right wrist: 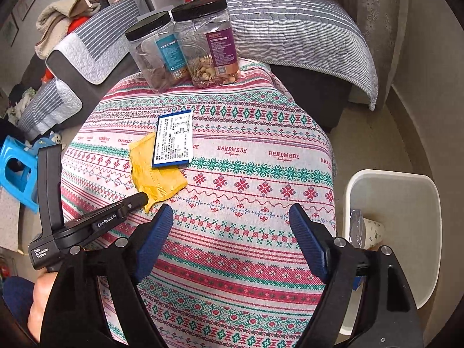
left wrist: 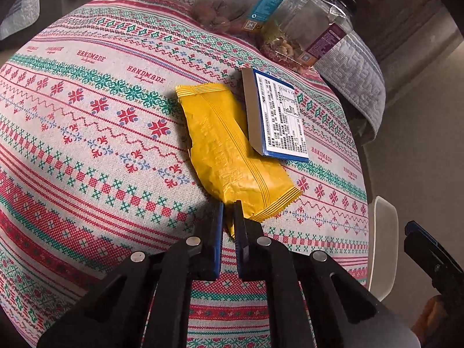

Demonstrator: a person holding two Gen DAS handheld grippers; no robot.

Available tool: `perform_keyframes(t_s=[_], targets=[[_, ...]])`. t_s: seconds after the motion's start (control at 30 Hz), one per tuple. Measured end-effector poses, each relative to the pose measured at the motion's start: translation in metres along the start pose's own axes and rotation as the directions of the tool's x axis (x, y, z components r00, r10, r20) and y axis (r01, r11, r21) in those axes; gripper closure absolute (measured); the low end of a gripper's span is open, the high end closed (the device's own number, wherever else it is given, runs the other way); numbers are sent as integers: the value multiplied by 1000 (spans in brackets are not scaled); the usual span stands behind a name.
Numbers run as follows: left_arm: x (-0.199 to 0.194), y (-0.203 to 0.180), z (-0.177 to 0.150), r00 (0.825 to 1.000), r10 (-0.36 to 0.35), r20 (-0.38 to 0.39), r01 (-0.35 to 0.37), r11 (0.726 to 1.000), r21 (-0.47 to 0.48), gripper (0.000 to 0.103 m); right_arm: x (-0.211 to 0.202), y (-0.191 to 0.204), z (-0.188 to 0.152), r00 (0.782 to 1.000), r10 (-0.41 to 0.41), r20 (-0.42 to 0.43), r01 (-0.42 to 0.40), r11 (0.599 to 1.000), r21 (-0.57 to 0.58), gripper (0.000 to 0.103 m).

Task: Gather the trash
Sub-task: 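Grasp the yellow snack bag with the left tool while the right tool grasps the receipt card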

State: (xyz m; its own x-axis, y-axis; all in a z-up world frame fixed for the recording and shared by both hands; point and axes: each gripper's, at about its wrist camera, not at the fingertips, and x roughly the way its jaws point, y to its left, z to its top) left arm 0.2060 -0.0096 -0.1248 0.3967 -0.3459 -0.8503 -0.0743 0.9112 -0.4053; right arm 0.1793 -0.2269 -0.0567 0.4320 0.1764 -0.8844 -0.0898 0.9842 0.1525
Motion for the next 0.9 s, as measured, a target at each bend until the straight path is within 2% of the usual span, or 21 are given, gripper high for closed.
perform_keyframes(t_s=[0.13,0.23,0.37,0.5,0.7,0.9], targets=[[-13,10,0,999,-31,23,32,999,-42,100,27,11,7,999,7,-36,-6,1000,3,24],[-33,22,-2,997,-55,50,59,994,-95,101,40,25,13,999,9,-32,-10,1000,-28,24],[-60,34,1,992,-41,119,57,990,-132,101,58,47,21,1000,16,-16,-18,996,-88,17],[-78,49,5,985,-20,170,50,984,-173,101,75,63,24,999,52,-14,-54,994,-95,16],[-91,64,9,980,32,195,4,984,-181,101,94,83,29,1000,24,18,-21,989,-149,12],[-90,70,8,983,26,183,9,982,-187,101,106,87,34,999,29,42,-24,992,-127,12]])
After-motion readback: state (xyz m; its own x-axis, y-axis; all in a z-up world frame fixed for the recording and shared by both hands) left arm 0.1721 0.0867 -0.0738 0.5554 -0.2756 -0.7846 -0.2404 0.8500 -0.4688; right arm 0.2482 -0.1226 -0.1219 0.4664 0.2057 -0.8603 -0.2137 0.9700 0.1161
